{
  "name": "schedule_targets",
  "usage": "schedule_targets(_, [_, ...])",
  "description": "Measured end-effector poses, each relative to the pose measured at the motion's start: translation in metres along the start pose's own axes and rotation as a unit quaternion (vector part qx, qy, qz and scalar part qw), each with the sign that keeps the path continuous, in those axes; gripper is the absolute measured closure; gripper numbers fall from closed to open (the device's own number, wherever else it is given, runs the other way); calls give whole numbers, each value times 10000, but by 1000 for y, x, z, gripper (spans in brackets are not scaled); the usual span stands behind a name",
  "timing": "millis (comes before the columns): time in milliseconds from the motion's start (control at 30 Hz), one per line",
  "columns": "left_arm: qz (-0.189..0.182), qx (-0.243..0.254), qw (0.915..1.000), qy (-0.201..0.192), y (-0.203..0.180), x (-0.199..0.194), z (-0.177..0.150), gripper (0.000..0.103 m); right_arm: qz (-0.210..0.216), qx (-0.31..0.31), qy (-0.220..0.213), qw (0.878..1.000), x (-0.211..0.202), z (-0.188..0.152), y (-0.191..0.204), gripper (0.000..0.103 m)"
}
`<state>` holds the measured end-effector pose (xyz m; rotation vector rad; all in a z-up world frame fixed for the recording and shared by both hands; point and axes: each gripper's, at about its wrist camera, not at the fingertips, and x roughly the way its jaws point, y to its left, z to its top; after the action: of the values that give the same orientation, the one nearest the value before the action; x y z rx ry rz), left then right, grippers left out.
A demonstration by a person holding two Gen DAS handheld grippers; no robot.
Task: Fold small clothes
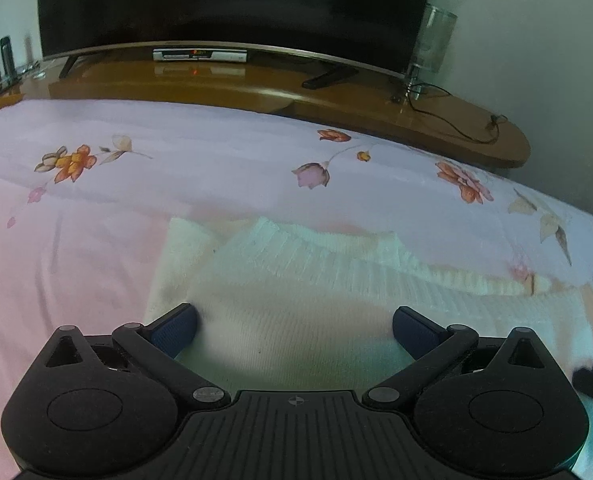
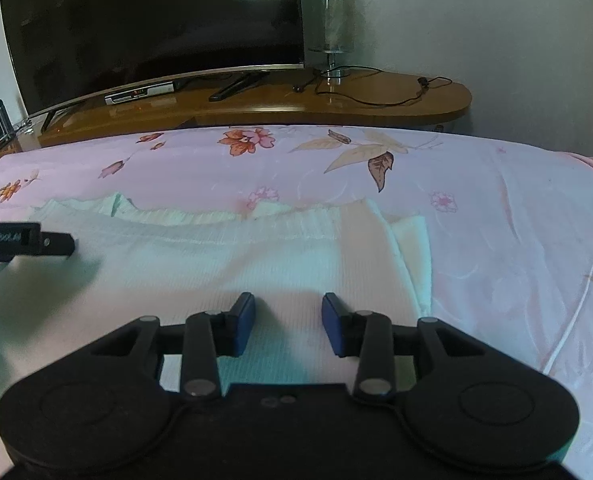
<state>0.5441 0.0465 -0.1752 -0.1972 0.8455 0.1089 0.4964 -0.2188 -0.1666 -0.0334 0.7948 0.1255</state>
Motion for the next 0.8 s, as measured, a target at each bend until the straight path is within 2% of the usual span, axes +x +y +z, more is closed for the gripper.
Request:
schedule_targets(167, [-130,-297,9995,-10,11,-35,-17,0,387,81,-83,9992,-28,-8,14,66])
schedule_targets(333, [-134,-228,9996,31,21,-74,-55,0,659,122,73,9977,-40,-23,35,64])
schedule_targets(467, [-209,-541,9978,318,38,-92,-81,0,689,110,196,9974,-44,-35,53,61])
schedule_targets(600, [-295,-742,9960,389,49,-110,-105,0,767,79,223,9968,-56,-42,65,62])
schedule_targets(700, [-421,-1151,9913,474,56,-121,-116,0,779,46,210,9967,-66,-46,70,62])
schedule_targets(800, [-559,-1686,9821,618,63,-127,-121,0,781,63,207,9967,-72,-50,74,62])
